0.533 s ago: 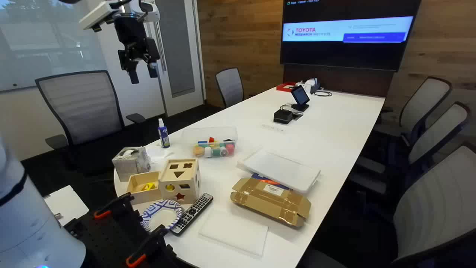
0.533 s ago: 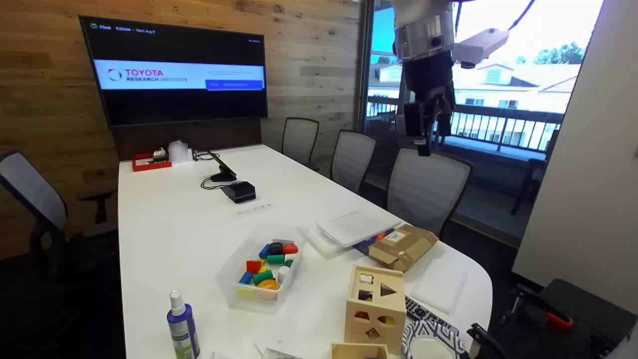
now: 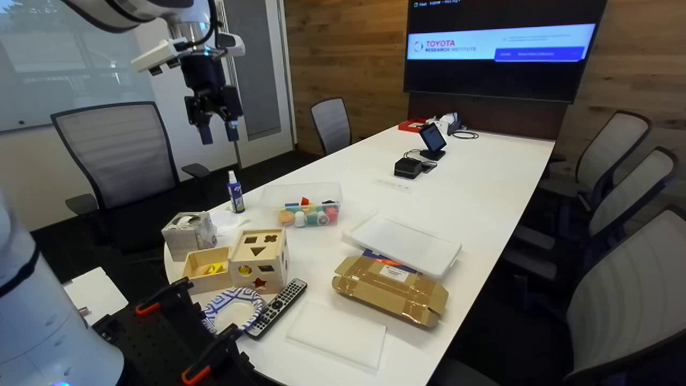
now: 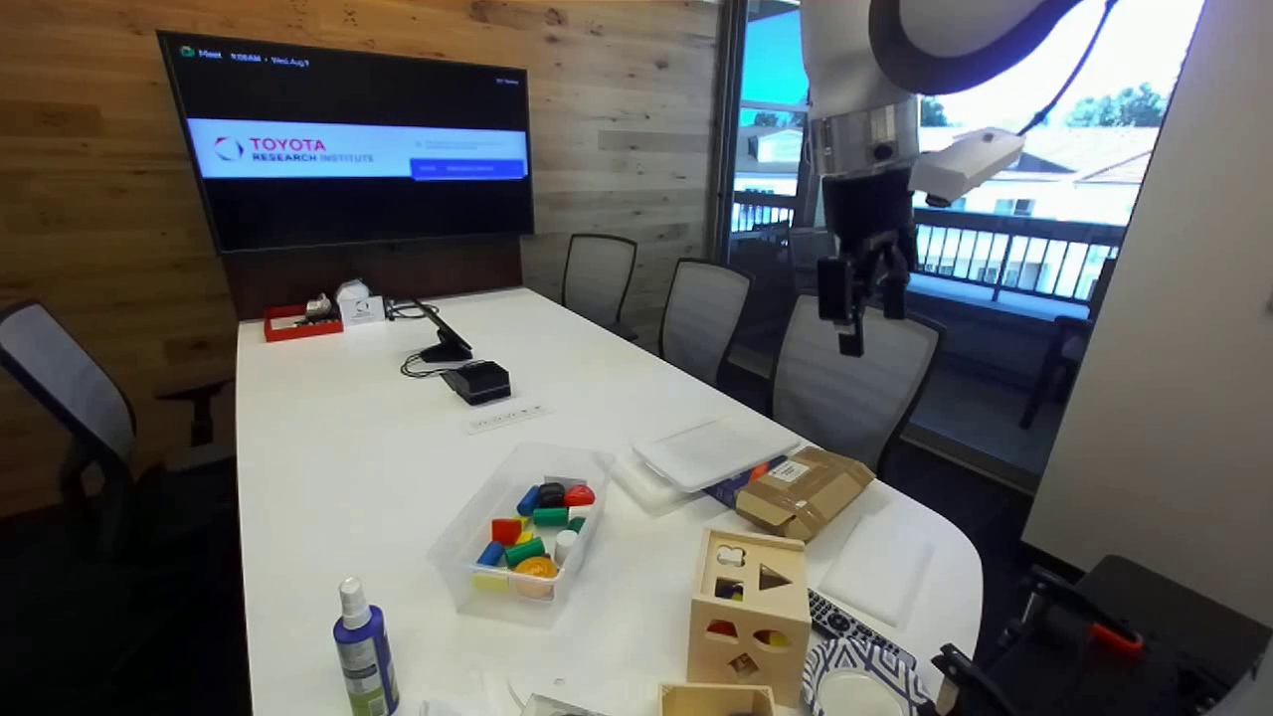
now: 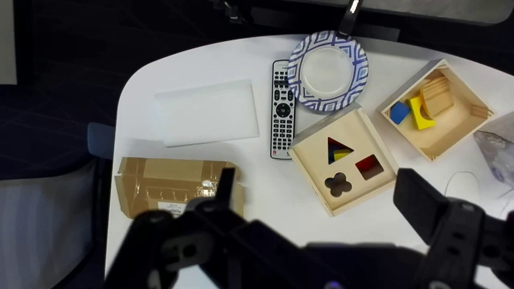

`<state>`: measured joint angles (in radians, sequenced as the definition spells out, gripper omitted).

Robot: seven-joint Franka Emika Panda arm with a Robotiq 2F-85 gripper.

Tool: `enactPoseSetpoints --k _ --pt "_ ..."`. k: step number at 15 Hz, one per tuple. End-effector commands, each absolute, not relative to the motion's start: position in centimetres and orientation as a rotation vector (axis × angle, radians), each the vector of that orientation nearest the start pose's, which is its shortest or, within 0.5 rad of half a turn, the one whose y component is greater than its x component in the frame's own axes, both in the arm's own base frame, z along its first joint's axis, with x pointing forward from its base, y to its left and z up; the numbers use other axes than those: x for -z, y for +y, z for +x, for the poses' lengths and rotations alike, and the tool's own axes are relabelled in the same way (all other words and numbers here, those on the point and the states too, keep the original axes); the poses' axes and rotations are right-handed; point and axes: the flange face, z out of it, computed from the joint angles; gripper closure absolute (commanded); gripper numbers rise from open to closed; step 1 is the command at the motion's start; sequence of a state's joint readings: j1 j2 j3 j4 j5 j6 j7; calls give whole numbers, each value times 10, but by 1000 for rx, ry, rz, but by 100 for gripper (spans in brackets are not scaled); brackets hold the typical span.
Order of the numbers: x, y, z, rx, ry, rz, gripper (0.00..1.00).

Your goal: Press a button on the remote control.

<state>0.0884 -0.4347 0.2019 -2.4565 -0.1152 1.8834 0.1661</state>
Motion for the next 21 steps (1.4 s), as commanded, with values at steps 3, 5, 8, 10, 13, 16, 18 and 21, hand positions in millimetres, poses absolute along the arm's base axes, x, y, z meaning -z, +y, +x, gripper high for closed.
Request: enactPoseSetpoints --k 3,5,8,10,13,16,18,21 --pt "-348 35 362 -100 -16 -3211 0" --pt "-313 6 363 -58 56 -3169 0" --pt "-274 -26 374 22 127 -3119 0" --pt "-253 -36 376 47 143 -3091 0" --pt "-227 -37 375 -22 177 -3043 26" --pt "-202 -33 370 -121 220 -3006 48" --pt "-190 -28 369 -164 257 -2998 65" --pt "-171 -22 371 -221 295 -3013 87"
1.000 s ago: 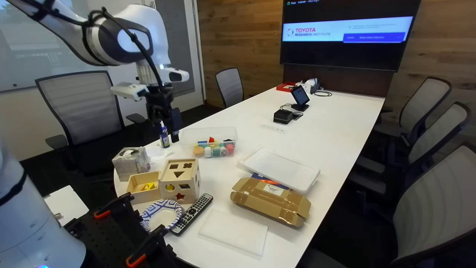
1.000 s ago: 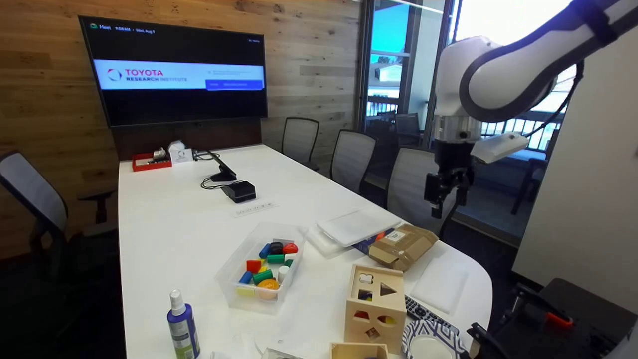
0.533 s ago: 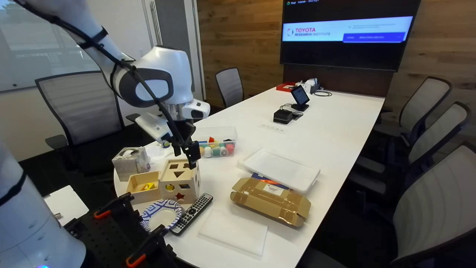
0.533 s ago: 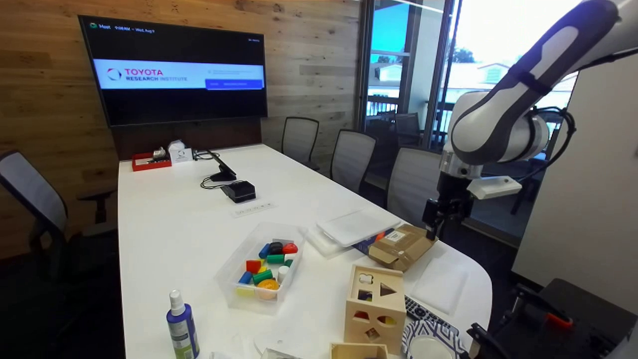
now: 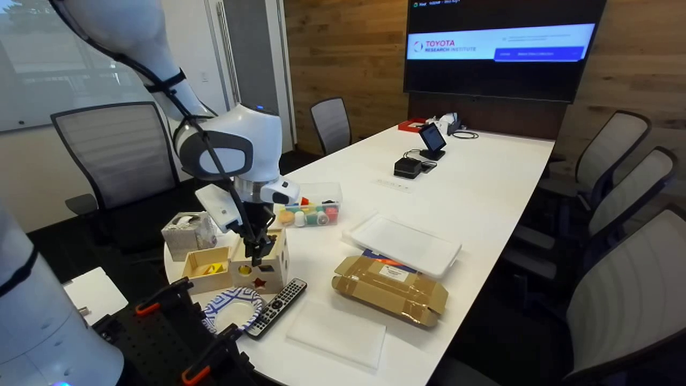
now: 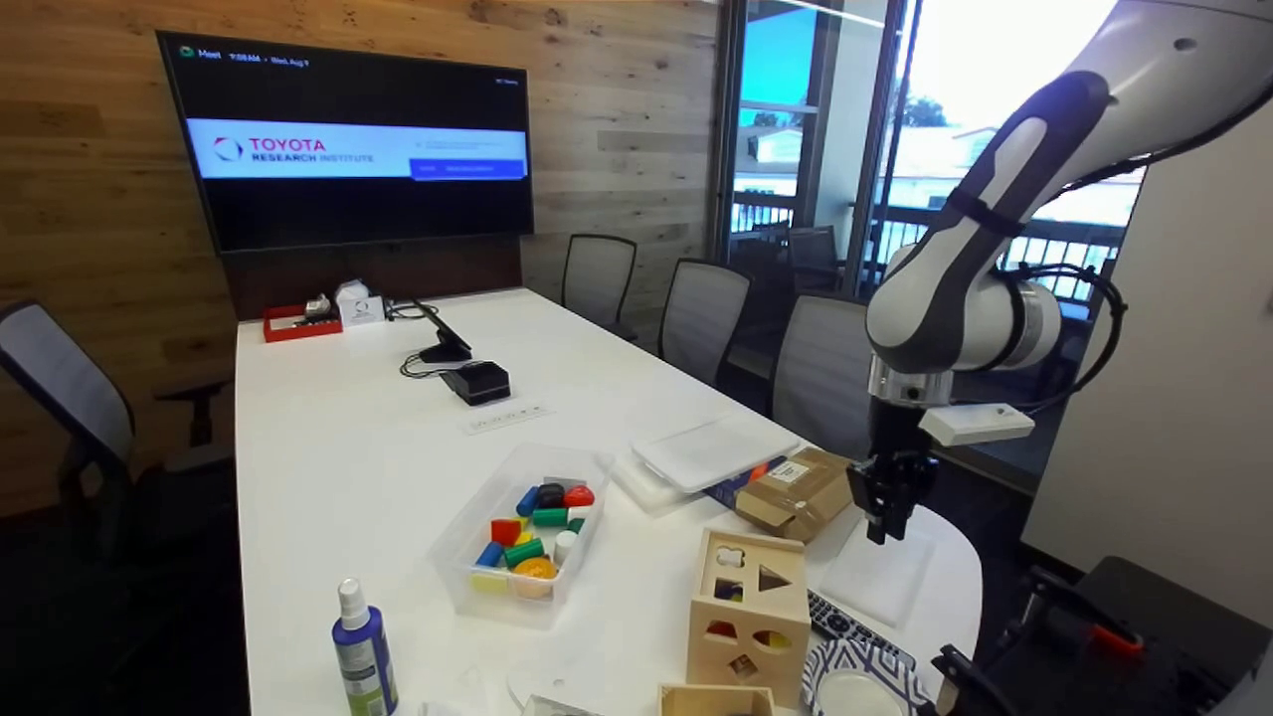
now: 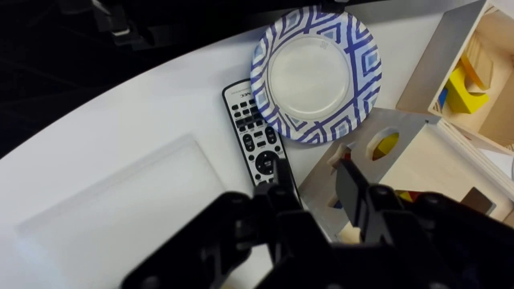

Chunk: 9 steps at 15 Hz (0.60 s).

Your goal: Press a button on the remote control.

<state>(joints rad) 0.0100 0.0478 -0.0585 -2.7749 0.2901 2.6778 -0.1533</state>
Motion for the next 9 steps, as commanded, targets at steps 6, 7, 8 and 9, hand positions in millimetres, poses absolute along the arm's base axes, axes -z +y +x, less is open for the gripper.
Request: enactPoseSetpoints --k 6,7,8,9 --pt "-123 -20 388 -172 368 -3057 100" --pt "-114 -21 391 -167 368 -3052 100" --pt "-106 -20 394 -168 375 -3049 100" --pt "-97 -19 396 -172 380 -3045 100"
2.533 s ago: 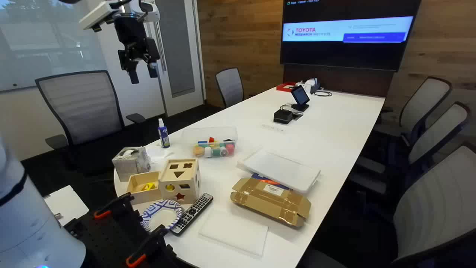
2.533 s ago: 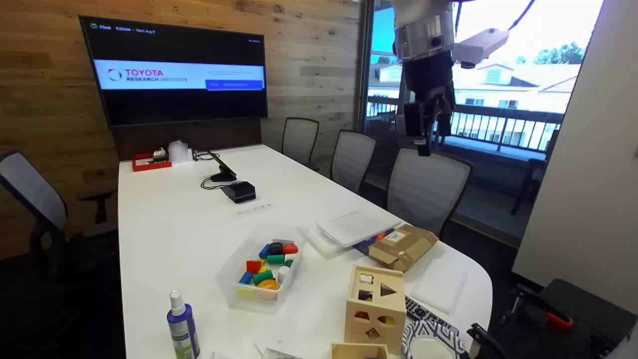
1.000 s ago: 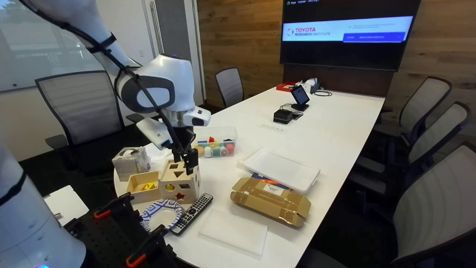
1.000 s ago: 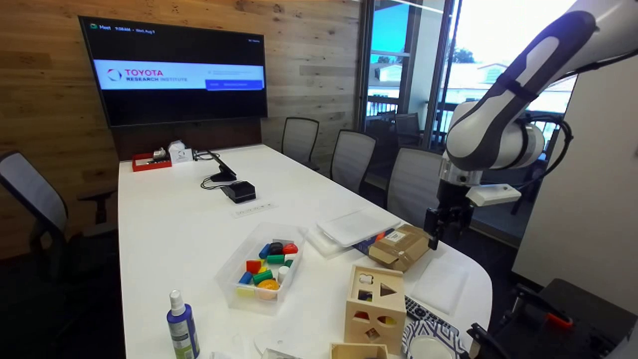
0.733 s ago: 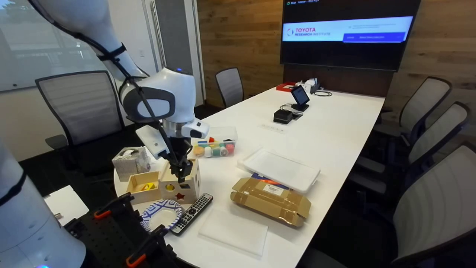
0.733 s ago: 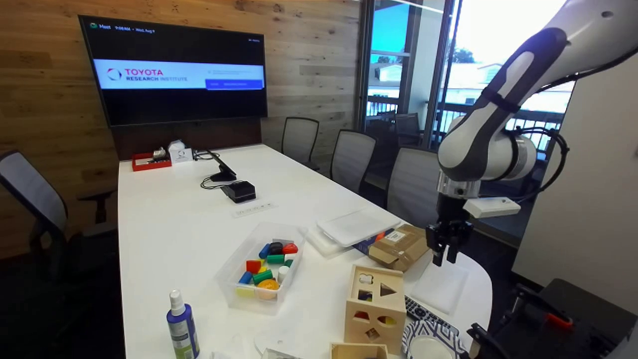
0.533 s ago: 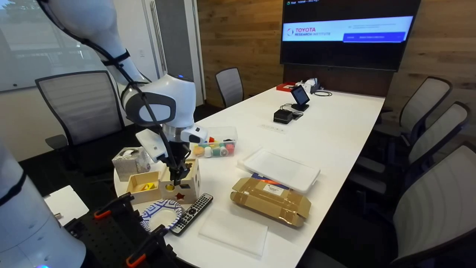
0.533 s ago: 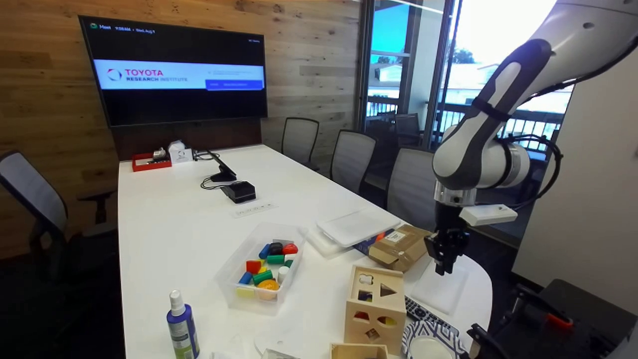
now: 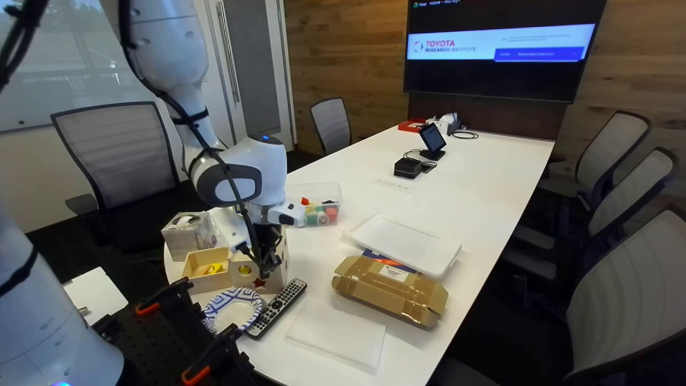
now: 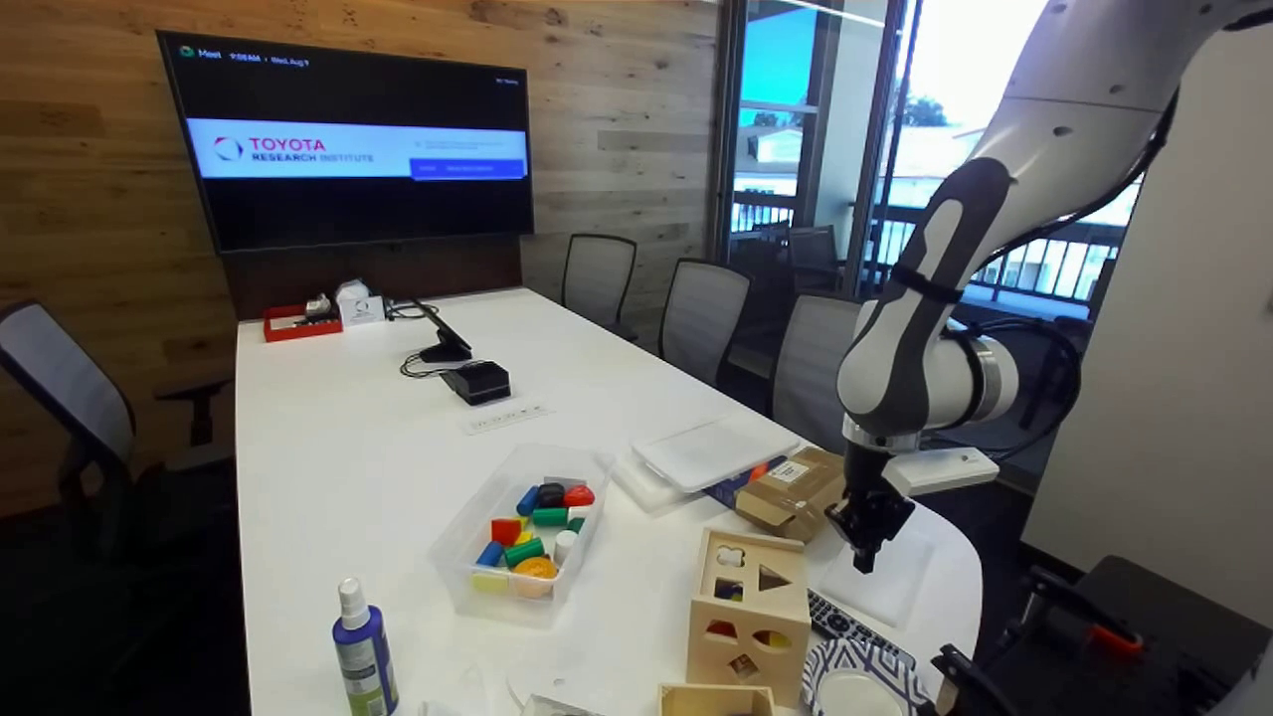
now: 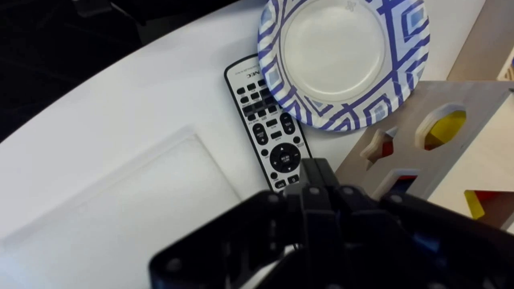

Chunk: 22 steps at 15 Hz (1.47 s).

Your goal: Press a button on the remote control.

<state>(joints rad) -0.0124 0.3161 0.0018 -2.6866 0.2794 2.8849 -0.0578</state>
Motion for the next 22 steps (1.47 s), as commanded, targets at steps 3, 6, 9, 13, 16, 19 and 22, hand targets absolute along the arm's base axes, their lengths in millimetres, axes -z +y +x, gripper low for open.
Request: enactPoseSetpoints --k 3,6,9,13,16,19,22 --pt "-73 -17 400 -172 386 -3030 100" --pt "-47 -18 399 -199 411 -3032 100" --pt "-29 -21 398 -204 433 -3028 100" --pt "-17 -21 401 -187 433 -3037 100" --pt "-12 -19 404 -174 441 -3041 100" --pt "-9 -18 403 -179 456 -3040 100" --pt "-4 -17 400 -190 462 -3036 100"
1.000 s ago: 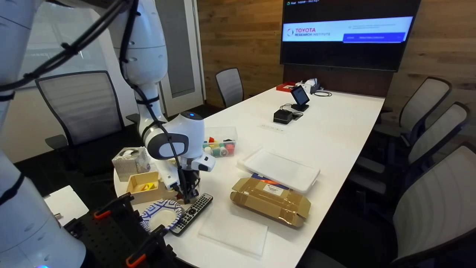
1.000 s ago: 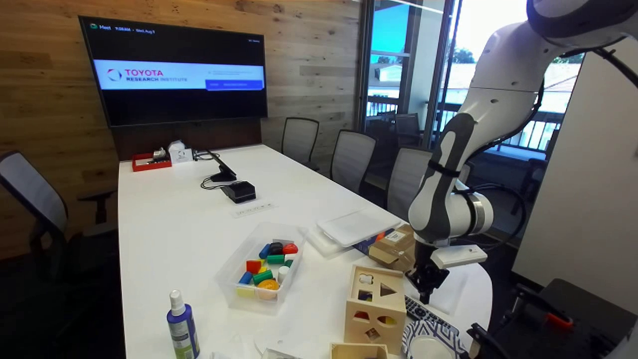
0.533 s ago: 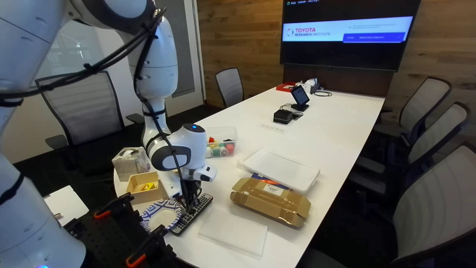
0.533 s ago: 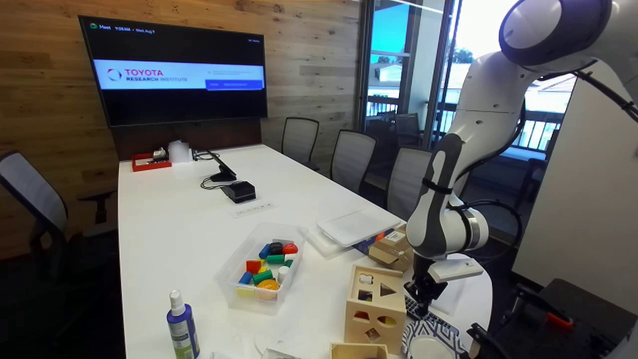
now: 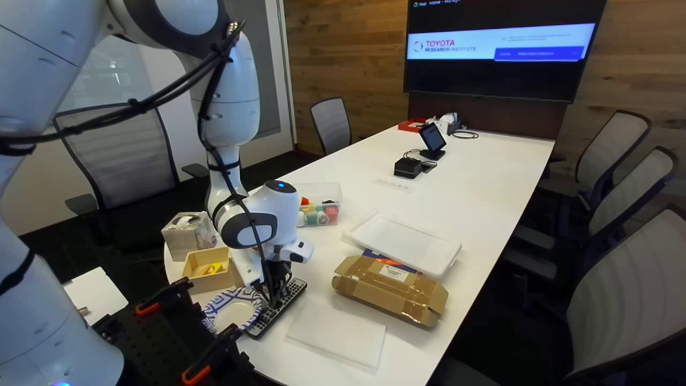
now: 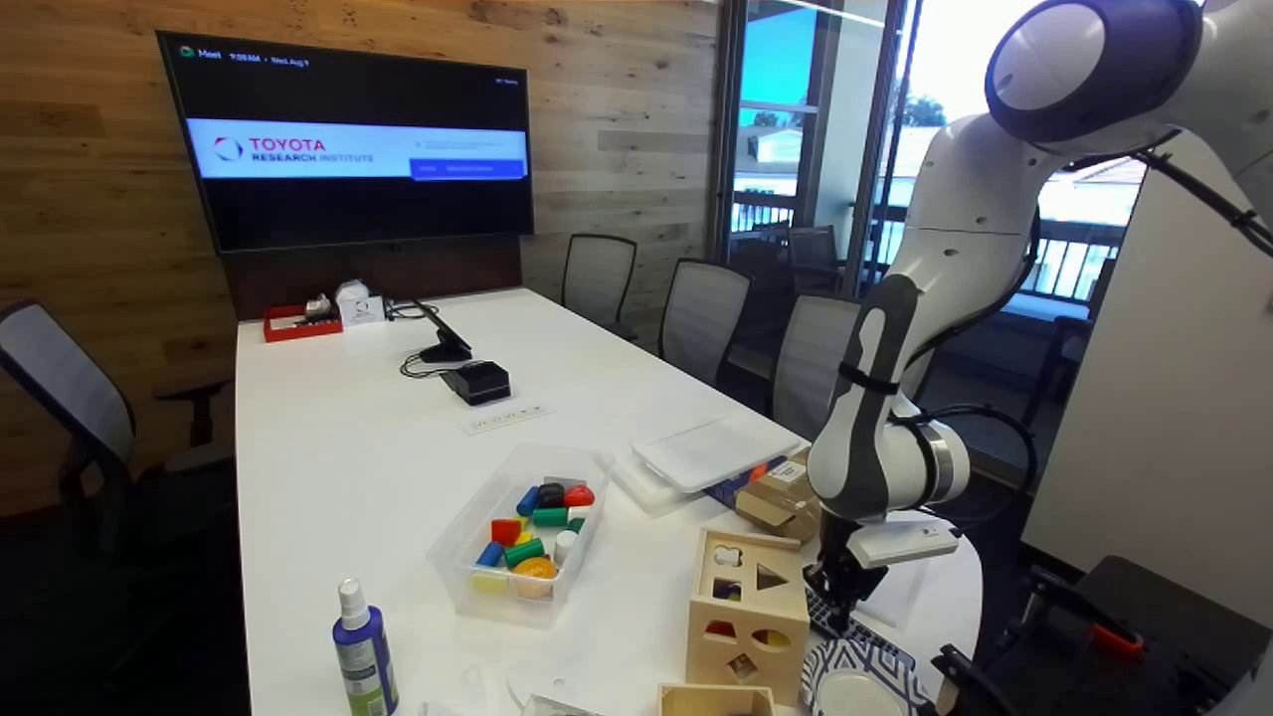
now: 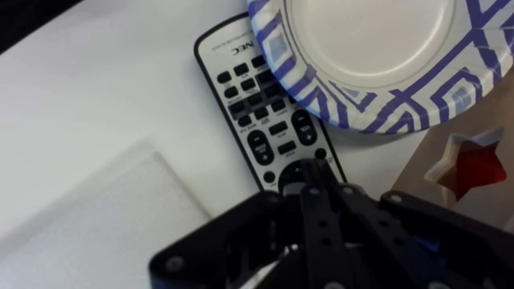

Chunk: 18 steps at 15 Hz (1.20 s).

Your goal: Press a button on the remote control.

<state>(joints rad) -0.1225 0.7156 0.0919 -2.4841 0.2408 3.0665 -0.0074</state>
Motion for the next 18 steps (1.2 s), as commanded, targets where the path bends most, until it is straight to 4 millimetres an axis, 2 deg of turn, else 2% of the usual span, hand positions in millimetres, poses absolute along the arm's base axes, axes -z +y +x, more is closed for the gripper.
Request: enactPoseSetpoints --k 1,6,11,14,18 --pt "-3 -17 400 -192 464 -3035 100" --pt "14 -4 408 -205 415 -3017 100" --pt "13 3 417 -175 382 -3009 100" --pt "-2 0 415 -148 380 -3007 100" --pt "-34 -1 410 -124 377 -3005 100"
